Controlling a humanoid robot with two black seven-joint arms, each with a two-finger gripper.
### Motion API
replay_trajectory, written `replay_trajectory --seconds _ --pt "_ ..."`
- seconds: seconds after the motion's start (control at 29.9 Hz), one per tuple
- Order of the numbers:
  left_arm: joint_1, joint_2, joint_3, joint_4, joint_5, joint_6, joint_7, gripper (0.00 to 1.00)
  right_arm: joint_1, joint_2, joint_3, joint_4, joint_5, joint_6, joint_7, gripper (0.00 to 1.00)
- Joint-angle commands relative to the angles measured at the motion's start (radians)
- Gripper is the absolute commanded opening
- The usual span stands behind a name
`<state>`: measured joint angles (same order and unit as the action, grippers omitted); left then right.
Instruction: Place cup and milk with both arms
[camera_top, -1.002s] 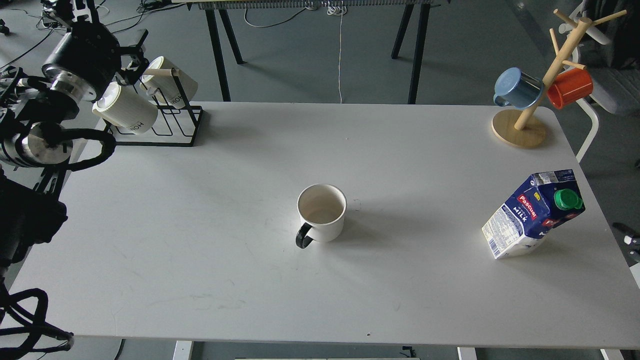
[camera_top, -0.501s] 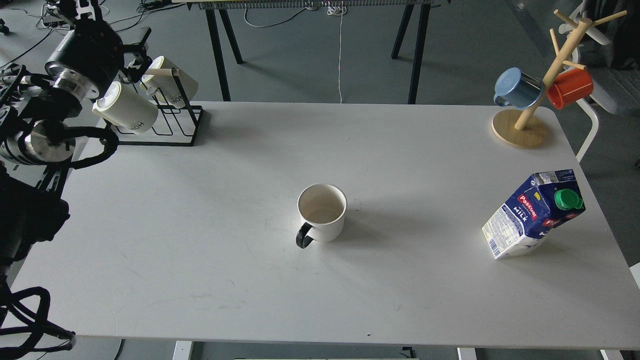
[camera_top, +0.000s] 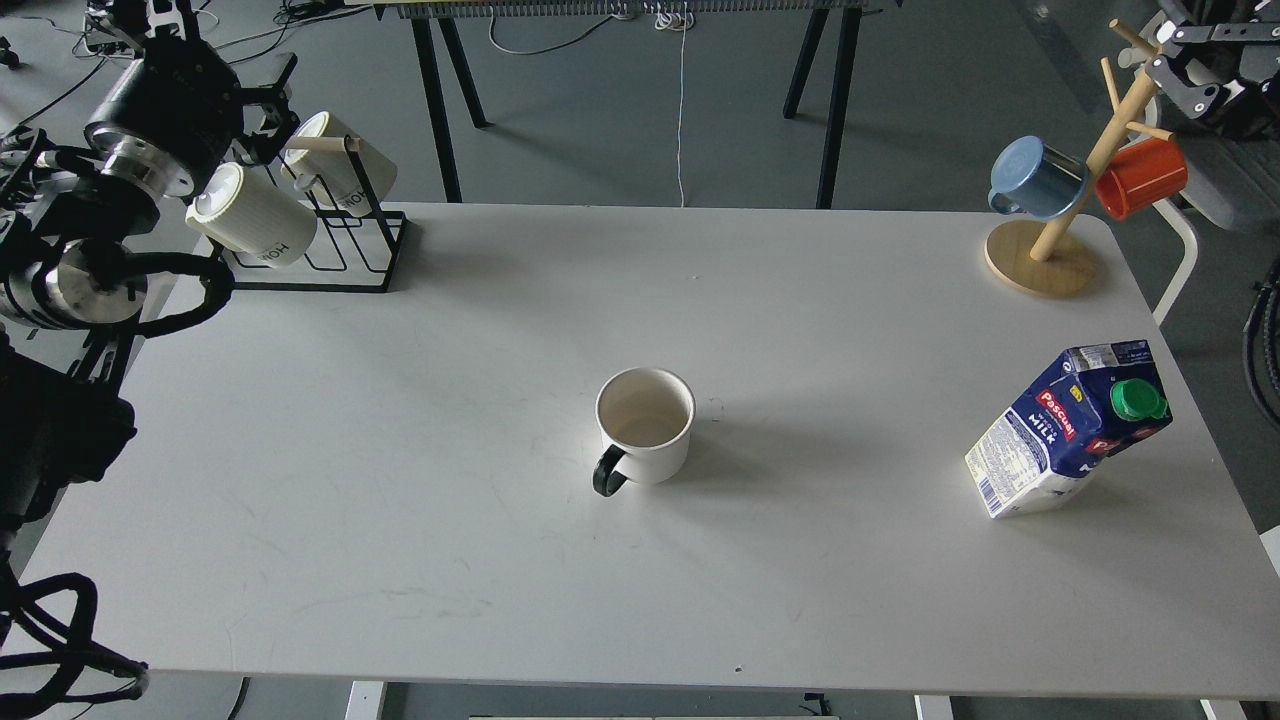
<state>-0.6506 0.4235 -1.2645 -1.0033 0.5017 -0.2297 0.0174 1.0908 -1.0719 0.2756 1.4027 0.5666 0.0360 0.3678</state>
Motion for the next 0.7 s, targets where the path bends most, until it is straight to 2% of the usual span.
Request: replay_trajectory --seconds 0.0,0.33,0.67 --pt "0.002 -0.003 -0.001 0.0 0.0 0.001 -0.002 0.99 -0.003 0.015 0.013 0.002 -0.02 -0.059 -0.001 0.99" --pt "0.003 0.001 -0.001 0.0 0.0 0.0 -0.002 0.99 -0.014 0.007 0.034 0.079 -0.074 -0.045 -0.001 0.99" --pt "0.002 0.001 -0.003 0.0 0.0 0.0 -0.002 0.99 -0.016 -0.057 0.103 0.087 -0.274 -0.045 -0.004 0.99"
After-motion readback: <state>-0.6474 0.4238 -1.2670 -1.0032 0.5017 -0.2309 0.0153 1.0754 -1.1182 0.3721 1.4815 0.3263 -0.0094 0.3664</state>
